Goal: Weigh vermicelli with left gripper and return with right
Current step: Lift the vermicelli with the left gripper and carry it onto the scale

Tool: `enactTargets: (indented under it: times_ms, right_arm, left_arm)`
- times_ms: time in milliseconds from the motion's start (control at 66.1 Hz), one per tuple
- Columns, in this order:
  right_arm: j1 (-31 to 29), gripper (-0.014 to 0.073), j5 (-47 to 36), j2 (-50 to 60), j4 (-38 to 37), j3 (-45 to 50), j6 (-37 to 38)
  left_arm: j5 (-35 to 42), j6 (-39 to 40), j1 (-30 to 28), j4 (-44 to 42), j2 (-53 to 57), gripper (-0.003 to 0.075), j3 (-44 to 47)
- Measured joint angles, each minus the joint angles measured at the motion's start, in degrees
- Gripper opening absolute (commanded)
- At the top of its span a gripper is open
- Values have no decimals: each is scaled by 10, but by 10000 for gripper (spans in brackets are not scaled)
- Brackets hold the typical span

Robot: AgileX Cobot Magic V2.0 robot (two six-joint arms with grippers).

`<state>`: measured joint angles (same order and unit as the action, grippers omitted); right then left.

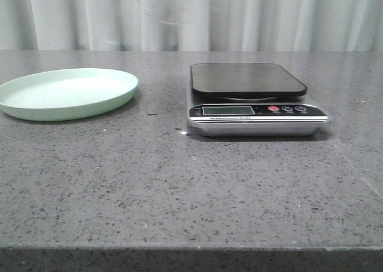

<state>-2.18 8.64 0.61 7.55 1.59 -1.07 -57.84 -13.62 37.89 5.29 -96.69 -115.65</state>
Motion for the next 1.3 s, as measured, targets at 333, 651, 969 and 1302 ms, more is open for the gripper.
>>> enactTargets:
  times_ms: [333,651,969,1302]
  right_arm:
    - [0,151,0,0,0,0,0]
    - [0,151,0,0,0,0,0]
    - [0,151,-1,0,0,0,0]
    - [0,151,-1,0,0,0,0]
  left_arm:
    - [35,0,53,3,-98,137,-1]
    - [28,0,53,-32,-170,137,-1]
    - [1,0,54,-32,-195,141,-1]
    - [-35,0,54,-47,-195,509,-31]
